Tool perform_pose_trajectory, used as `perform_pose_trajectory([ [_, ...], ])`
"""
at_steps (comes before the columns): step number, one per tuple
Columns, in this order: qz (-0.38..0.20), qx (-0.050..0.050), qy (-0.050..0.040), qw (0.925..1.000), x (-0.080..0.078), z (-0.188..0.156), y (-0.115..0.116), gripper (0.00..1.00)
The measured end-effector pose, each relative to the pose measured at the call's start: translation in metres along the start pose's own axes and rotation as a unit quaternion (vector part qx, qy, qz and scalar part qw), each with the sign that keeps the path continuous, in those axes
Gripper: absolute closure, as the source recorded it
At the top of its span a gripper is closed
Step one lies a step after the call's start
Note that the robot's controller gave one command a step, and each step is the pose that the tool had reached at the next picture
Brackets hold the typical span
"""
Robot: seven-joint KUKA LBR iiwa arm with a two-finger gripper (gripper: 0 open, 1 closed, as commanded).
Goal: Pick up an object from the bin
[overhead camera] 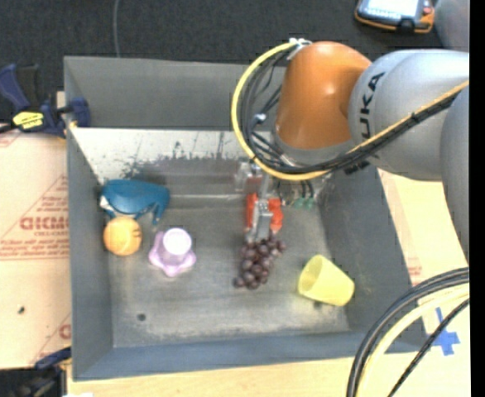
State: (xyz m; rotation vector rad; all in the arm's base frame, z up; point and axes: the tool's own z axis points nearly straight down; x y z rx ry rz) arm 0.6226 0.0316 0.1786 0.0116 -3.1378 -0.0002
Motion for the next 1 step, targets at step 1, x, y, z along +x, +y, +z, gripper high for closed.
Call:
perform_pose_trajectory([
  [1,0.000,0.000,-0.0041,1.0000,-0.0017,-0.0049,0.0002,0.00],
])
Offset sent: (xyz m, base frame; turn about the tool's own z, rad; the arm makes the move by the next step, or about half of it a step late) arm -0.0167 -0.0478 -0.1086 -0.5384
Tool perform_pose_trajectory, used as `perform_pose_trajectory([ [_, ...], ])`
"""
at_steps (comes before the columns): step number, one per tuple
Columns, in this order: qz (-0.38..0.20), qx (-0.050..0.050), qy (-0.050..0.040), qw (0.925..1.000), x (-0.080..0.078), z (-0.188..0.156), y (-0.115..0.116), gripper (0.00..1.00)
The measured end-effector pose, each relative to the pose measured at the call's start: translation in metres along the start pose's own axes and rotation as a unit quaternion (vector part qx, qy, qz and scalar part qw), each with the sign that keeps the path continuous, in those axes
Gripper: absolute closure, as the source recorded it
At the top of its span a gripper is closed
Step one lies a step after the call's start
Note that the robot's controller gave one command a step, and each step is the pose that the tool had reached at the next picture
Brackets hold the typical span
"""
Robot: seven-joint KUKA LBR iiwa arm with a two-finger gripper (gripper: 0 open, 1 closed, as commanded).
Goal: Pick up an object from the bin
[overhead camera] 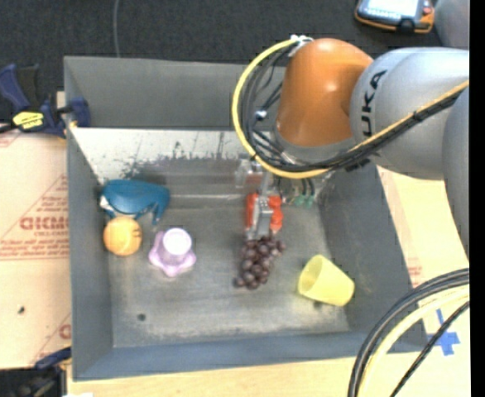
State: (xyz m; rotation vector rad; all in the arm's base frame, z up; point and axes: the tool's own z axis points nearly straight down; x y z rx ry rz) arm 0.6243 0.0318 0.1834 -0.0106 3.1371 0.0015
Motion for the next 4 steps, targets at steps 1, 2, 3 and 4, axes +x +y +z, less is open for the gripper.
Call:
perform_pose_trajectory([
  [1,-0.264,0.000,0.0034,0.9645,0.020,0.114,-0.051,0.00],
  [2,-0.310,0.000,-0.0013,0.9506,0.028,0.032,-0.059,0.00],
  [3,-0.266,-0.001,0.0011,0.9640,0.020,0.107,-0.052,0.00],
  [4,-0.507,0.002,-0.0037,0.8619,0.024,0.112,-0.068,0.00],
])
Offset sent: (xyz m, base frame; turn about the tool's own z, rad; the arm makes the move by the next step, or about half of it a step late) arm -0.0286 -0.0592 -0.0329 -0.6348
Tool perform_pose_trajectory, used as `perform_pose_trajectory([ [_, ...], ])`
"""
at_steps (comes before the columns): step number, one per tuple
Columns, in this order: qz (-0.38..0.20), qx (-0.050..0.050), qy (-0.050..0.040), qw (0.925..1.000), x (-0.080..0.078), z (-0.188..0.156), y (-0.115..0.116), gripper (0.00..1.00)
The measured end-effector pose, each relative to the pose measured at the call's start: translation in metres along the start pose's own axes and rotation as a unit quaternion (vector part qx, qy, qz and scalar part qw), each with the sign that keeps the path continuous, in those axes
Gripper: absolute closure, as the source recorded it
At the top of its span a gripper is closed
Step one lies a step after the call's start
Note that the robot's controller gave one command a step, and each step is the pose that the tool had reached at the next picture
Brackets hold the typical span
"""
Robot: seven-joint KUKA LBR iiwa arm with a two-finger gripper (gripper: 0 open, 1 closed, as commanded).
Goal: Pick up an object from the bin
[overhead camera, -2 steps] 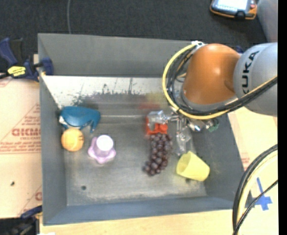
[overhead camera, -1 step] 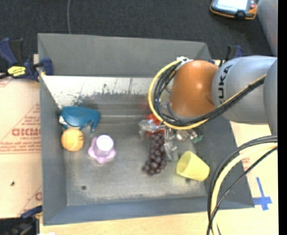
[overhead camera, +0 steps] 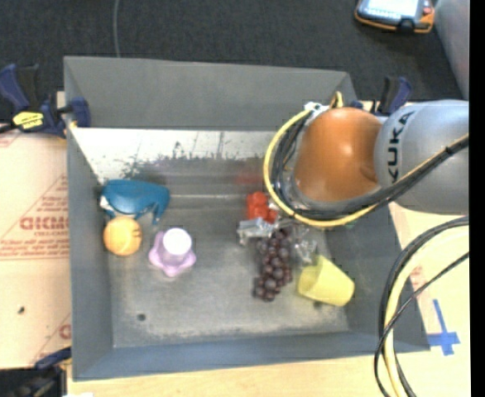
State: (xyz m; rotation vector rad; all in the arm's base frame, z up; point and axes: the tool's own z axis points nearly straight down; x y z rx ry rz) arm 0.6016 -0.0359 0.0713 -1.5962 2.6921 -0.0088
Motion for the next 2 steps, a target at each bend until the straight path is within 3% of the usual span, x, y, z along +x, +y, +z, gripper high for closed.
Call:
perform_pose_trajectory([
  [1,0.246,-0.002,0.0012,0.9693,-0.0155,-0.0057,0.0036,1.00],
  [2,0.246,-0.002,0.0012,0.9693,-0.0155,-0.0056,0.0036,1.00],
])
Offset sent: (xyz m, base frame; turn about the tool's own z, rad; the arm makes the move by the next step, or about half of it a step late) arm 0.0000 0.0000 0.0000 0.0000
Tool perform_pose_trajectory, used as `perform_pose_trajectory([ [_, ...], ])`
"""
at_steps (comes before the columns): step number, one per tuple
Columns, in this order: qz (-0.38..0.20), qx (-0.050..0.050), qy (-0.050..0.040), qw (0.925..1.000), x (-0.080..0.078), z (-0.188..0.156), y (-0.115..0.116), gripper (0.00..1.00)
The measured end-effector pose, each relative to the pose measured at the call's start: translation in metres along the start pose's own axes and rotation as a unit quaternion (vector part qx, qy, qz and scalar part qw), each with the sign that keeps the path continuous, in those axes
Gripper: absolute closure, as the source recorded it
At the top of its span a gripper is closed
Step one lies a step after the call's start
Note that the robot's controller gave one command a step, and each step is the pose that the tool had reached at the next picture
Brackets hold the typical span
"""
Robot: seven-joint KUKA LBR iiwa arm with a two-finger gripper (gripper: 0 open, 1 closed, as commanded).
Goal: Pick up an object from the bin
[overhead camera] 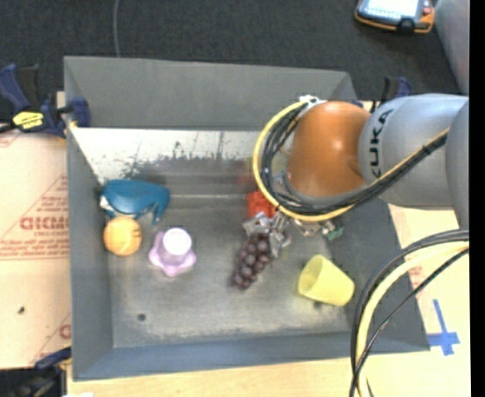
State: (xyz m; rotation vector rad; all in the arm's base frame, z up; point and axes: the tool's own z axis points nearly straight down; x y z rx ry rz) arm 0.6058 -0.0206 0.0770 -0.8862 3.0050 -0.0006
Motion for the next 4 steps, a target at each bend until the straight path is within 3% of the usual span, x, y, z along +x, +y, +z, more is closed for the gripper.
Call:
perform_pose_trajectory([
  [1,0.001,0.000,-0.0009,1.0000,0.000,-0.006,-0.001,1.00],
  [4,0.003,0.001,-0.0005,1.0000,0.000,-0.080,-0.002,1.00],
])
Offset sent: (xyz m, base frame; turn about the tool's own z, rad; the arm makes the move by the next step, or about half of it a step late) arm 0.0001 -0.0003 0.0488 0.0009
